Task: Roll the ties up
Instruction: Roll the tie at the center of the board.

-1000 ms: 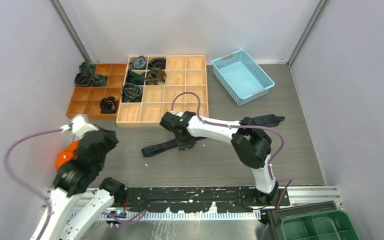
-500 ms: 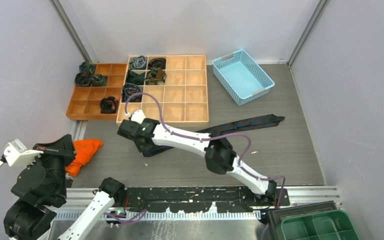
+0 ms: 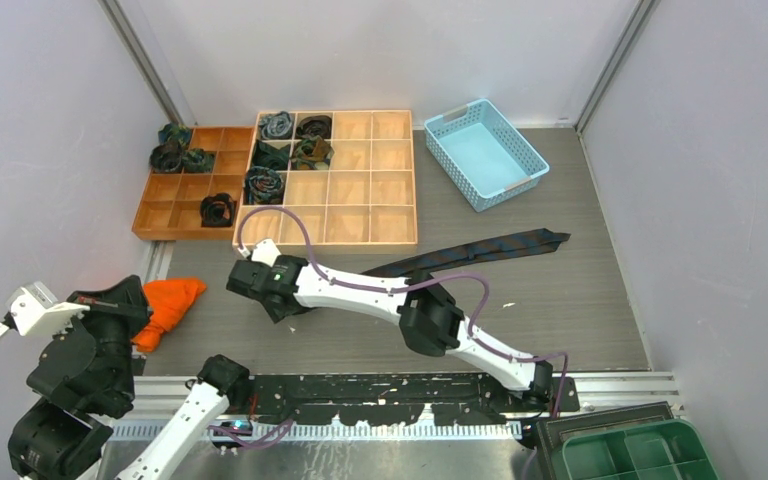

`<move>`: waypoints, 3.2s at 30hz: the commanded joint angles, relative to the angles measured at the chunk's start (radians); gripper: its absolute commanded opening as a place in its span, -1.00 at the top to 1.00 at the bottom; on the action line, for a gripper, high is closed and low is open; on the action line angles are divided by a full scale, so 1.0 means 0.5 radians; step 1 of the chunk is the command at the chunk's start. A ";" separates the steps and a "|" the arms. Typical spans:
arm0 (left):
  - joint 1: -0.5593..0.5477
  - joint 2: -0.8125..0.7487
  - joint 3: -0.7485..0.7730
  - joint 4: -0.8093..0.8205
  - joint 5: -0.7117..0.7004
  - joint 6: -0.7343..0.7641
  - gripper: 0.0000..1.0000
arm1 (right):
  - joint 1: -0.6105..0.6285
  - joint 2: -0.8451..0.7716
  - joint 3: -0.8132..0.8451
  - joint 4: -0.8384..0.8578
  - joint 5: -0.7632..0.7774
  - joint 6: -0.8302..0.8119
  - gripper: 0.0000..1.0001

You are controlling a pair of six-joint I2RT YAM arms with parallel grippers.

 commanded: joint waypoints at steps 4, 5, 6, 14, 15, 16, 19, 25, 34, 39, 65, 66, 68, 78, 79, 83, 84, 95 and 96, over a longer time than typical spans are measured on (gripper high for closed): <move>-0.001 -0.026 -0.013 0.017 -0.047 0.039 0.95 | 0.063 -0.054 0.062 0.120 -0.011 -0.054 -0.26; -0.001 -0.028 -0.018 0.021 -0.046 0.041 0.95 | 0.062 -0.041 0.072 0.122 -0.001 -0.057 -0.26; -0.001 -0.029 -0.022 0.024 -0.046 0.045 0.94 | 0.064 -0.027 0.083 0.126 0.000 -0.057 -0.26; -0.032 -0.051 -0.064 0.037 -0.043 0.046 0.90 | 0.057 0.075 0.100 0.146 0.058 -0.060 -0.12; -0.036 -0.057 -0.072 0.037 -0.048 0.047 0.90 | 0.051 0.091 0.104 0.149 0.063 -0.059 -0.08; -0.040 -0.061 -0.077 0.037 -0.053 0.048 0.89 | 0.045 0.109 0.112 0.147 0.065 -0.059 -0.02; -0.057 -0.071 -0.090 0.032 -0.068 0.052 0.88 | 0.020 0.163 0.123 0.151 0.070 -0.054 0.14; -0.105 -0.109 -0.112 0.014 -0.123 0.052 0.88 | -0.002 0.183 0.070 0.180 0.133 -0.026 0.33; -0.198 -0.113 -0.209 0.077 -0.108 0.053 0.89 | -0.093 -0.223 -0.503 0.722 -0.212 0.011 0.55; -0.210 -0.039 -0.331 0.227 0.029 0.049 0.91 | -0.247 -0.551 -0.960 1.199 -0.718 0.084 0.59; -0.210 0.669 -1.047 1.256 0.847 0.000 1.00 | -0.794 -1.131 -2.558 2.729 -1.512 0.724 0.68; -0.210 0.691 -1.075 1.281 0.867 0.000 1.00 | -0.804 -1.144 -2.581 2.757 -1.522 0.739 0.69; -0.210 0.741 -1.117 1.342 0.913 -0.004 1.00 | -0.828 -1.169 -2.620 2.831 -1.562 0.781 0.69; -0.208 0.951 -1.262 1.595 0.992 0.018 1.00 | -0.883 -1.193 -2.695 3.229 -1.844 1.058 0.69; -0.210 0.955 -1.272 1.609 0.989 0.016 1.00 | -0.886 -1.188 -2.691 3.228 -1.851 1.060 0.68; -0.210 0.958 -1.294 1.623 0.979 0.022 1.00 | -0.902 -1.126 -2.694 3.253 -1.874 1.029 0.69; -0.210 0.961 -1.297 1.621 0.977 0.026 1.00 | -0.915 -1.104 -2.702 3.277 -1.883 1.026 0.69; -0.210 1.010 -1.310 1.653 0.983 0.036 1.00 | -1.093 -1.100 -2.966 3.484 -1.901 1.007 0.70; -0.210 1.022 -1.310 1.659 0.988 0.034 1.00 | -1.102 -1.107 -2.988 3.499 -1.901 1.007 0.70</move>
